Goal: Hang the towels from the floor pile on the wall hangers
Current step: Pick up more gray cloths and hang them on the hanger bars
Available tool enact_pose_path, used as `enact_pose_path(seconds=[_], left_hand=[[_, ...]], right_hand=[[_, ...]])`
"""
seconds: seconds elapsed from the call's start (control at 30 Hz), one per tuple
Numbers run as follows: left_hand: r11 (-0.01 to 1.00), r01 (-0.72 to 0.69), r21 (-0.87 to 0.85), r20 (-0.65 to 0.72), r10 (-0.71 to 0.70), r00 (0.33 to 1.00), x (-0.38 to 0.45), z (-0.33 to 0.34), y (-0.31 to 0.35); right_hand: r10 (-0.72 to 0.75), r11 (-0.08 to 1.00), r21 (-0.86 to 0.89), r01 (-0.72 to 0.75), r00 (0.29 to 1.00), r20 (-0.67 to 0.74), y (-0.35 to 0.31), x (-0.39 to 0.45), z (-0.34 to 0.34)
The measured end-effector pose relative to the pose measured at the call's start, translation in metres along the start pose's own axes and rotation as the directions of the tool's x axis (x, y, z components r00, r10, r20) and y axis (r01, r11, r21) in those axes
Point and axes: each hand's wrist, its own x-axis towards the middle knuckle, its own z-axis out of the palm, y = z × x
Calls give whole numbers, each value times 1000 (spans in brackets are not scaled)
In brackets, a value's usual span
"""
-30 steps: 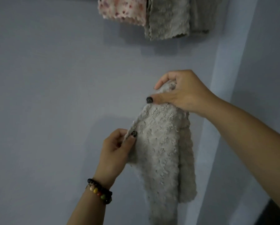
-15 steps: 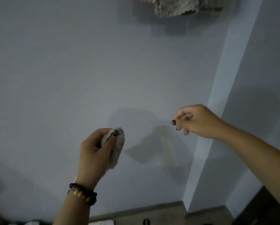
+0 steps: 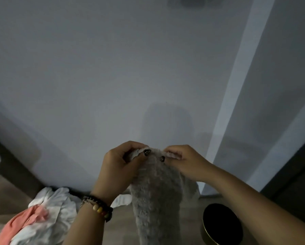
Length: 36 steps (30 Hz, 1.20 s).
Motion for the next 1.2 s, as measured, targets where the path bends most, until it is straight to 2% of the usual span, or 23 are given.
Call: enact_pose_path(seconds=[0.17, 0.23, 0.37, 0.47, 0.57, 0.63, 0.8, 0.9, 1.0, 1.2], left_hand=[[983, 35, 182, -121, -13, 993, -13, 0, -6], [978, 66, 200, -175, -31, 984, -17, 3, -8], [984, 166, 70, -281, -140, 949, -23, 21, -3], [963, 252, -97, -328, -270, 905, -25, 32, 0], [923, 281, -264, -283, -353, 892, -29, 39, 5], [888, 294, -354, -222, -385, 896, -36, 44, 9], [820, 328, -469, -92, -415, 905, -56, 54, 17], [786, 335, -520, -42, -415, 909, -61, 53, 22], [763, 323, -559, -29, -408, 913, -64, 51, 25], [727, 299, -618, -10, -388, 922, -59, 44, 25]], right_hand=[[113, 992, -40, -119, 985, -127, 9, -43, -29], [154, 983, -75, -169, 971, -181, 15, -56, -38], [156, 971, -140, -194, 956, -248, 21, -82, -54], [183, 964, -133, -229, 939, -293, 25, -99, -57], [237, 967, -23, -255, 926, -293, 18, -109, -57], [258, 966, 75, -248, 936, -240, 5, -110, -57], [215, 960, 222, -172, 959, -183, -23, -112, -41], [214, 949, 248, -196, 976, -48, -41, -113, -35], [149, 982, 118, -149, 989, 12, -52, -114, -28], [-6, 1000, -16, 3, 988, -152, -65, -113, -24]])
